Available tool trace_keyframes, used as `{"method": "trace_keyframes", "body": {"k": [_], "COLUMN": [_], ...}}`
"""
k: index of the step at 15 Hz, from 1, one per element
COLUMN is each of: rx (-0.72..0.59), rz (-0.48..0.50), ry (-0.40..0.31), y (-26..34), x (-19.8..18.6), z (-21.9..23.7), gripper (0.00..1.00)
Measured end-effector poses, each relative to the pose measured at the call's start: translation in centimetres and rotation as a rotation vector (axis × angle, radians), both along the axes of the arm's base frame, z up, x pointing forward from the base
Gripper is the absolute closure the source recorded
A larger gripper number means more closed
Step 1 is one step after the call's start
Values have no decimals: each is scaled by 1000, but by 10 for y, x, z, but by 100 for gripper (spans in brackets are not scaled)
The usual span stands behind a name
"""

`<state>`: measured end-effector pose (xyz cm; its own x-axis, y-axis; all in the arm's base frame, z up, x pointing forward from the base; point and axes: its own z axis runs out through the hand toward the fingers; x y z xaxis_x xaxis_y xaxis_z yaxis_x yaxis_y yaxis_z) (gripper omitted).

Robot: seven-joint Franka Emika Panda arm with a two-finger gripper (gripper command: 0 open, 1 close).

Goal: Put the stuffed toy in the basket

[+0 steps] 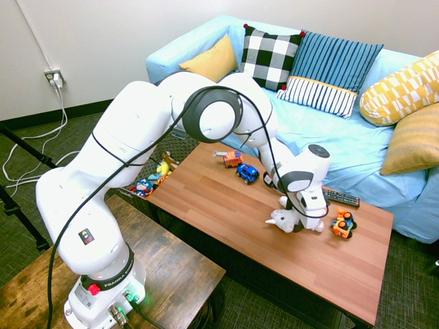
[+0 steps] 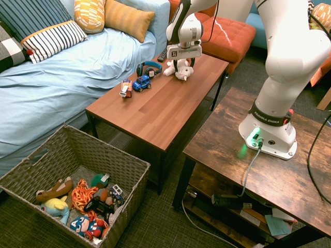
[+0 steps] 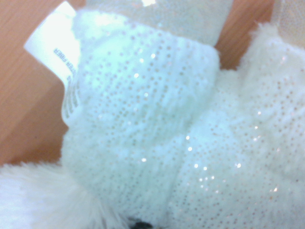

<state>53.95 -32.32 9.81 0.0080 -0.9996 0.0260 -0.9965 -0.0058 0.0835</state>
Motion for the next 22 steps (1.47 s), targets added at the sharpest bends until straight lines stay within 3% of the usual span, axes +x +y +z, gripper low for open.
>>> {"method": "trace_keyframes", "body": {"k": [7,11,16,22], "rx": [45,51,114,109], "rz": [0,13,70,238], "ry": [-1,-51,-156,-288], "y": [0,-9,13,123], "x": [0,9,23,46], "z": [-1,30,113,281], "gripper": [100,100,100,100]}}
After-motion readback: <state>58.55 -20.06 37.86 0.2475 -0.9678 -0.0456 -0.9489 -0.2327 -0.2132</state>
